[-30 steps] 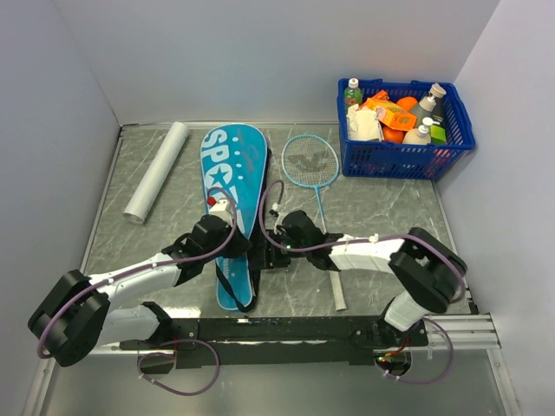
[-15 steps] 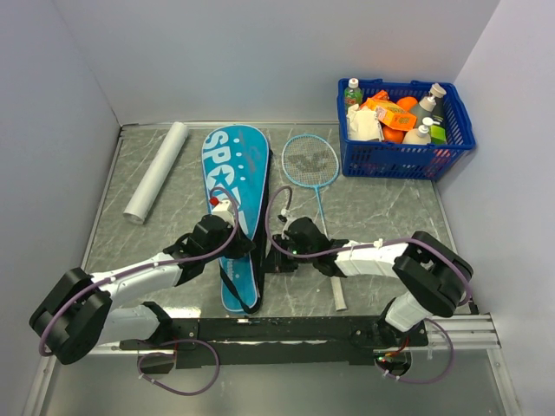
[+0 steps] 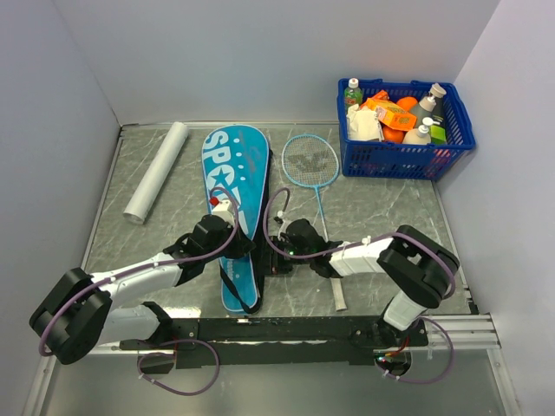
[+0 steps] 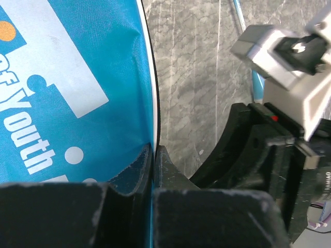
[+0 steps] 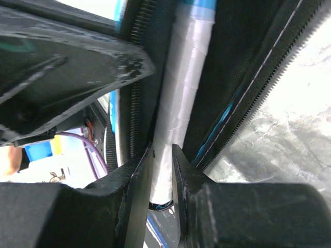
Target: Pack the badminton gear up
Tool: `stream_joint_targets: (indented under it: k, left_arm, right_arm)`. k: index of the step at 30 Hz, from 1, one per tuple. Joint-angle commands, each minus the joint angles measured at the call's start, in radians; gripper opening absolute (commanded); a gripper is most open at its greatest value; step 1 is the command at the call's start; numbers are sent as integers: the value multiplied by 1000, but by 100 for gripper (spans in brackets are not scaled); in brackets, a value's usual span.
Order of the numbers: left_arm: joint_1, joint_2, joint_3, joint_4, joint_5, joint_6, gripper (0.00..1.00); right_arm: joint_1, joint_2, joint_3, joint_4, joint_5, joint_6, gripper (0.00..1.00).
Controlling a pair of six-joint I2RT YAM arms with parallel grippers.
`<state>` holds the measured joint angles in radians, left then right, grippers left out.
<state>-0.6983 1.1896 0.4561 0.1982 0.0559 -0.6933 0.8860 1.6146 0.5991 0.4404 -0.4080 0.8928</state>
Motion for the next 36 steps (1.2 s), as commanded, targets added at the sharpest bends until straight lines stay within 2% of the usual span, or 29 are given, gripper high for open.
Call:
stream_joint_targets:
  k: [1,10,13,17,21,24,26,30,35,36]
  left_arm:
    - [-7,-16,13,69,22,2,1]
    - [-7,-24,9,76,25,-2,1]
    - [-7,-30,6,76,27,0,1]
    - [-6,-32,0,83,38,0,1]
    - [-7,-33,-13,101,44,-8,1]
    - [-7,-28,-17,109,45,-8,1]
    - [-6,-28,-19,109,42,-6,1]
    - [-4,-30,-14,92,29,0,1]
    - [14,-62,4,53,6,17,1]
    - [20,-67,7,37,4,18,1]
  right_arm:
    - [14,21,-7,78,-18,14,29]
    - [37,93,21,141,-66,38,34]
    - [47,129,25,216,-115,67,36]
    - [53,194,16,407,-204,133,38]
    - [60,267,2,683,-291,243,38]
    - [62,291,-10,786,-322,293,38]
    - [61,271,-10,752,-318,279,38]
    - [64,190,5,559,-275,166,41]
    - [62,73,65,158,-178,-15,45]
    - [62,55,77,96,-116,-43,46]
